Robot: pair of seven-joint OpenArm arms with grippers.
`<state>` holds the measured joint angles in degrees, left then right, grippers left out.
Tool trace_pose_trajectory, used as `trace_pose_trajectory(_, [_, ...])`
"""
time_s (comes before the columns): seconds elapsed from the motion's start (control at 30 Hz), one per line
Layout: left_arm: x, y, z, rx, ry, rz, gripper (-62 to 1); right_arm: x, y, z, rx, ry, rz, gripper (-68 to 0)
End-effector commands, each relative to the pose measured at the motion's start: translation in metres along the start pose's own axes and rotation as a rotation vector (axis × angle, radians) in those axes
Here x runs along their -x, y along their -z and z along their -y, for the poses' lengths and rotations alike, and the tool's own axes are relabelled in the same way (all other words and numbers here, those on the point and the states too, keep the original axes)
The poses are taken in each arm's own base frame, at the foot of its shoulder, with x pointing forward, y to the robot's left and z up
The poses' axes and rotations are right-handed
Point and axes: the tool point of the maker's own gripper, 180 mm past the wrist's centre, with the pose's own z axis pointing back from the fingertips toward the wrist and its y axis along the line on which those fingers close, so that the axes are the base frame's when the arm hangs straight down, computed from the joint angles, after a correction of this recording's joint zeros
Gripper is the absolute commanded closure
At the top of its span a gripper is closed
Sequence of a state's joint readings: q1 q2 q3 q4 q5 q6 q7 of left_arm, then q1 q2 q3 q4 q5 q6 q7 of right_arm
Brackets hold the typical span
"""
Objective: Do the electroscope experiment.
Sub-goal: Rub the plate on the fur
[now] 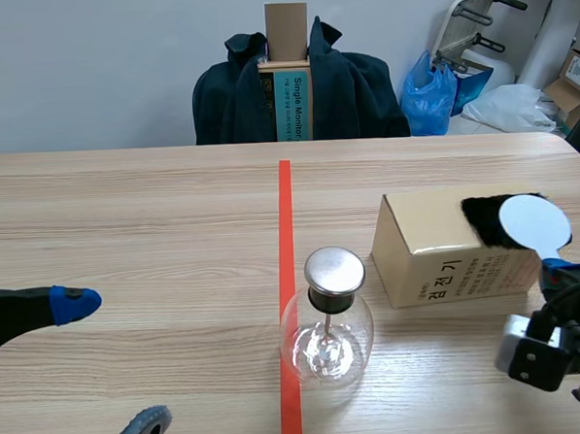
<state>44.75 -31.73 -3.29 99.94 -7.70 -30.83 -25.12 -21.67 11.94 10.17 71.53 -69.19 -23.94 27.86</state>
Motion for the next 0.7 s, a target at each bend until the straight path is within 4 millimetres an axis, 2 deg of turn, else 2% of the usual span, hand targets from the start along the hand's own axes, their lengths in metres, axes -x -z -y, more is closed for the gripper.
trace_pose_trajectory(0.0, [-0.005,0.002,0.001,-0.003,-0.009,0.028,-62.3,-0.010,0.000,0.007,0.012,-0.020,0.084,-0.8])
trace_pose_trajectory(0.07, [-0.005,0.002,0.001,-0.003,-0.009,0.028,-62.3,-0.028,-0.001,0.006,0.011,-0.018,0.172,-0.8])
trace_pose_trajectory(0.1, [-0.005,0.002,0.001,-0.003,-0.009,0.027,-62.3,-0.029,-0.001,0.006,0.011,-0.016,0.170,-0.8])
trace_pose_trajectory(0.2, [-0.005,0.002,0.001,-0.002,-0.009,0.027,-62.3,-0.001,-0.001,0.006,0.011,-0.016,0.022,-0.8])
trace_pose_trajectory(0.27, [-0.005,0.002,0.001,-0.002,-0.009,0.024,-62.3,0.003,-0.001,0.006,0.010,-0.019,0.013,-0.8])
trace_pose_trajectory(0.4, [-0.004,0.002,0.001,-0.002,-0.009,0.020,-62.3,-0.029,-0.003,0.007,0.013,-0.018,0.186,-0.8])
trace_pose_trajectory(0.43, [-0.004,0.002,0.001,-0.002,-0.009,0.020,-62.3,-0.027,-0.002,0.007,0.014,-0.015,0.169,-0.8])
trace_pose_trajectory(0.53, [-0.004,0.002,0.001,-0.003,-0.009,0.022,-62.3,0.002,-0.002,0.007,0.016,-0.014,0.016,-0.8])
trace_pose_trajectory(0.57, [-0.005,0.002,0.001,-0.003,-0.009,0.024,-62.3,0.006,-0.002,0.007,0.013,-0.014,0.000,-0.8])
trace_pose_trajectory(0.6, [-0.005,0.002,0.001,-0.003,-0.009,0.024,-62.3,0.004,-0.002,0.006,0.009,-0.015,0.015,-0.8])
trace_pose_trajectory(0.67, [-0.005,0.002,0.001,-0.003,-0.009,0.024,-62.3,-0.015,-0.002,0.006,0.005,-0.013,0.118,-0.8])
